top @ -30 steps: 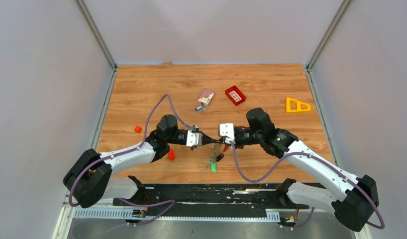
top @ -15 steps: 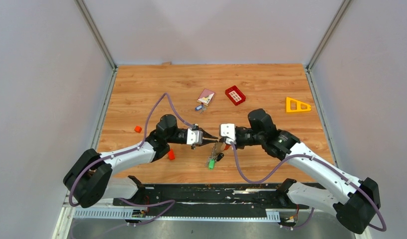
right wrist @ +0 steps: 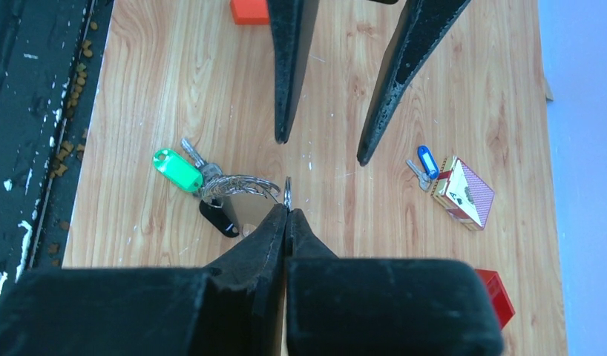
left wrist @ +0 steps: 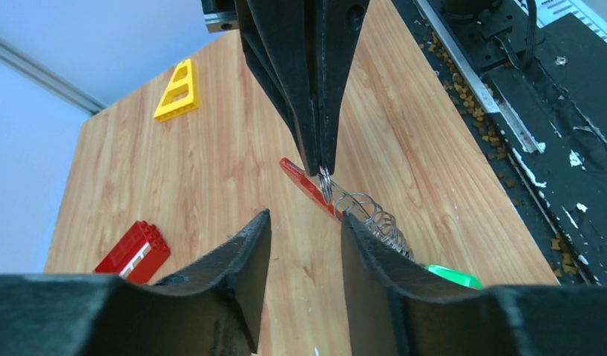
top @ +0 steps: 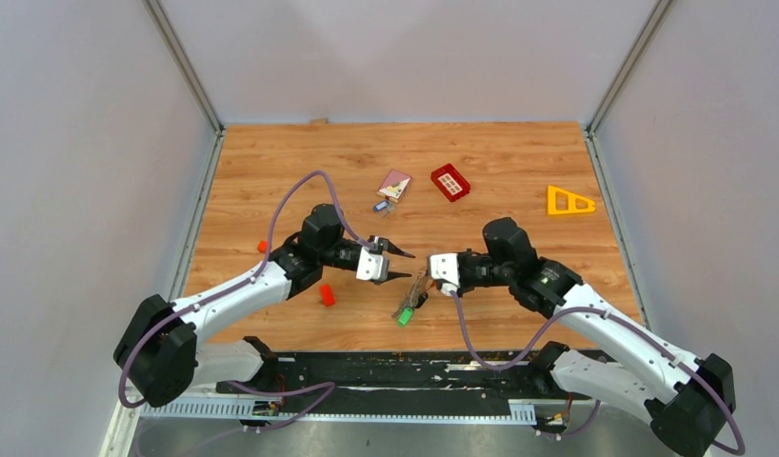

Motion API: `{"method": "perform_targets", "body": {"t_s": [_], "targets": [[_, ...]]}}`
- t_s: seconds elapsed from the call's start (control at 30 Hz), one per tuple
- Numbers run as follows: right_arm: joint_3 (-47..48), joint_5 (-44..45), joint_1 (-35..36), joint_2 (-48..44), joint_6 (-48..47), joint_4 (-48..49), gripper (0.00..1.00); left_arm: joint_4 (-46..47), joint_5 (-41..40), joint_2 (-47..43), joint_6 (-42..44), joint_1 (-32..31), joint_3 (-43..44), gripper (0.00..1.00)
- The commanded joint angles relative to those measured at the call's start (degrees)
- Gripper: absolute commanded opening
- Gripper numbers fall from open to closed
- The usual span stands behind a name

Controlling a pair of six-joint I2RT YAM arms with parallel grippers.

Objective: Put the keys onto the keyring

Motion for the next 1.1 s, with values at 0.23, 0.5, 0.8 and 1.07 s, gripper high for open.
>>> {"method": "perform_targets", "body": {"t_s": [0.23, 0.5, 0.8, 1.07], "targets": [[-3.9, 0.1, 0.5, -7.2, -12.1, 4.2, 0.00, -9.4, 3.4, 1.3, 8.0, 0.0, 3.1, 0.32], [-6.0, 0.9, 0.5, -11.0, -17.5, 4.6, 0.00, -7.5, 1.0, 1.5, 6.8, -1.9, 2.5, 0.29], [-3.6, -1.0, 0.5, -8.1, -11.7, 3.7, 0.00, 0.4, -3.9, 1.0, -0.6, -3.6, 1.2, 0.29], [3.3, -3.5, 0.1, -0.7, -1.2, -0.1, 0.00, 1.0, -7.5, 0.9, -1.9, -5.3, 1.8, 0.29]]}}
